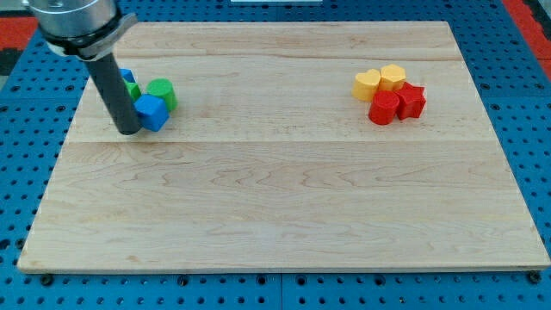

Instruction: Place the green star along with the blue triangle above the blue cube

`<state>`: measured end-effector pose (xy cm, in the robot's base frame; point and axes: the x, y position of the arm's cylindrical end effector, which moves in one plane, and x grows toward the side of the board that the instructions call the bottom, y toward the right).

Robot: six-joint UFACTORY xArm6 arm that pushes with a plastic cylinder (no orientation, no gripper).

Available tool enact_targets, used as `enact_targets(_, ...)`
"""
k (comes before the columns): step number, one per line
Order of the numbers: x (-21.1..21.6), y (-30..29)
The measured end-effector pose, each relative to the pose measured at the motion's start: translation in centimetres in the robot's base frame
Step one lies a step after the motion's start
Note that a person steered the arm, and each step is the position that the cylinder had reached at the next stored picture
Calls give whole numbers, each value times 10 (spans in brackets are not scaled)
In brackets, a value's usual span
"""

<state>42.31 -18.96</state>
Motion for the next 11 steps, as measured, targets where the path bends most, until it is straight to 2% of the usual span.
enact_targets(1, 2, 17)
enact_targets(2, 14, 5)
enact_targets(3, 1, -21)
enact_targets(5, -47, -66)
enact_targets(7, -74, -52)
enact_targets(8, -97, -84)
enact_targets(9, -122, -91)
enact_targets(11, -124, -38)
